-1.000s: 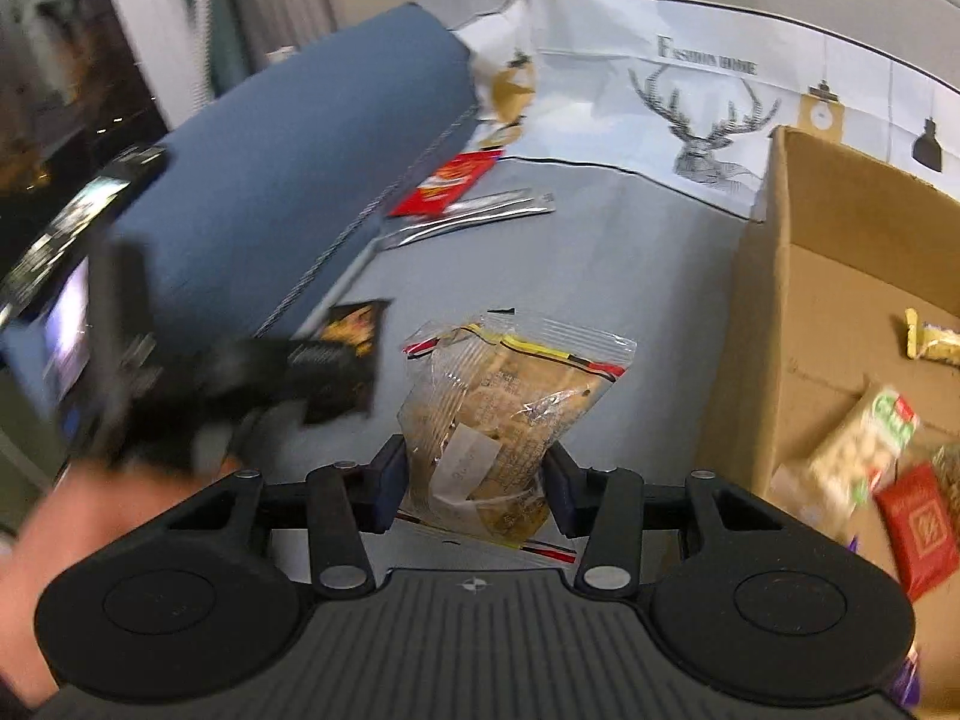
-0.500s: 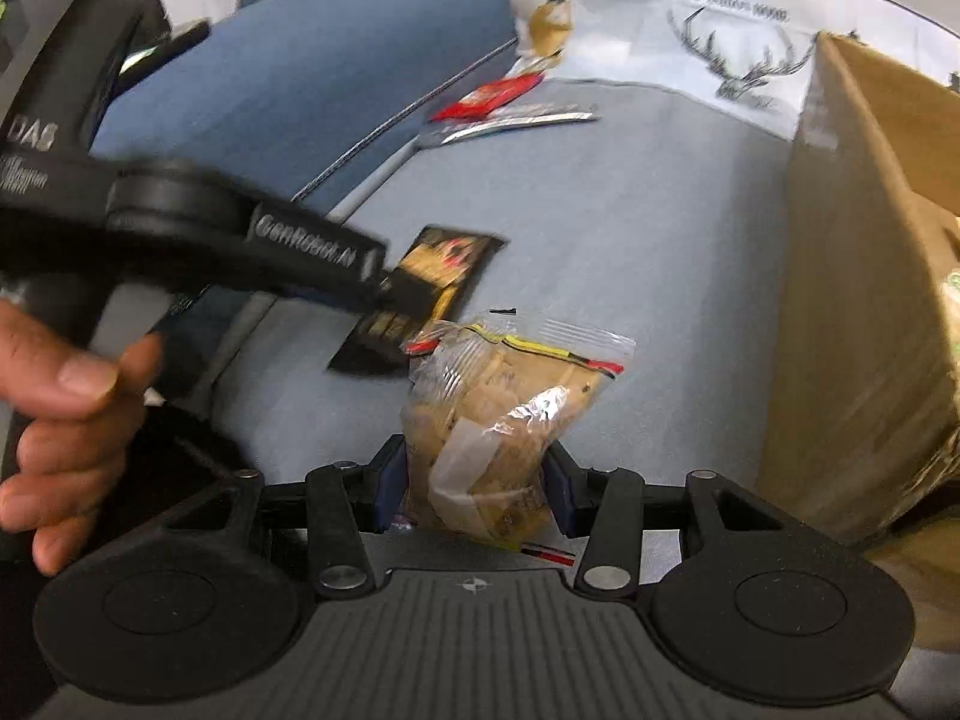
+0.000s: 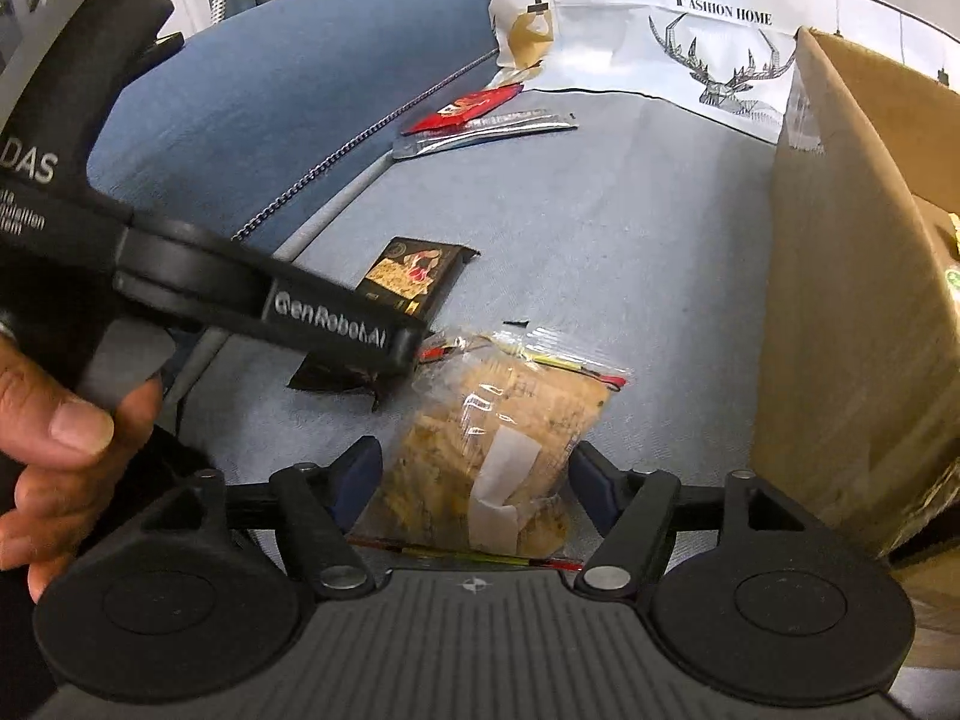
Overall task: Organize snacks
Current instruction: 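Grasp the black cracker pack with left tool while right tool grasps clear cookie bag, then lift both held snacks and carry them toward the cardboard box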
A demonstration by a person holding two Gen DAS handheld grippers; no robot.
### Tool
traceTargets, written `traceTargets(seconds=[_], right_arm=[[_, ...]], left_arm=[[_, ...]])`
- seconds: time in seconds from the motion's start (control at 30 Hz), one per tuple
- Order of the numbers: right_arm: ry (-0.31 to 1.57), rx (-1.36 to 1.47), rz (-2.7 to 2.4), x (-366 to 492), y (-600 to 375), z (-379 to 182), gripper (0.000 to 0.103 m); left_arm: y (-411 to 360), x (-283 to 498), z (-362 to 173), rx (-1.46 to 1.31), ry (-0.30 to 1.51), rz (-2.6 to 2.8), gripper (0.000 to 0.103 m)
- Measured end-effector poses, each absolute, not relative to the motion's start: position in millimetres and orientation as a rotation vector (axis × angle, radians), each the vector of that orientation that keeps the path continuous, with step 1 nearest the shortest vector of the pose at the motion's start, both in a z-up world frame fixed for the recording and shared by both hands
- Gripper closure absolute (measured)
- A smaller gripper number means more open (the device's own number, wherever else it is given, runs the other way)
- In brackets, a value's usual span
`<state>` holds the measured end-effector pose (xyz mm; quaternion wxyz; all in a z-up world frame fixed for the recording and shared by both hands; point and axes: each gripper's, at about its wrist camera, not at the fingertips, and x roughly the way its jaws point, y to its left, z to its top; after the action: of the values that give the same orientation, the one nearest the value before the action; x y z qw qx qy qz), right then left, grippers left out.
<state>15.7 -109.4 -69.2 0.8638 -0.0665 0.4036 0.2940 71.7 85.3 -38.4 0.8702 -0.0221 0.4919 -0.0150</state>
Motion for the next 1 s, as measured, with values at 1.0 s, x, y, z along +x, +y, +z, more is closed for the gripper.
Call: traceTargets(seconds=[1.0], right_arm=[[0.799,-0.221,0.614,-3,-111,-65,0.042]], left_arm=[[85,68,-35,-0.030,1.011,-0.017,0.059]])
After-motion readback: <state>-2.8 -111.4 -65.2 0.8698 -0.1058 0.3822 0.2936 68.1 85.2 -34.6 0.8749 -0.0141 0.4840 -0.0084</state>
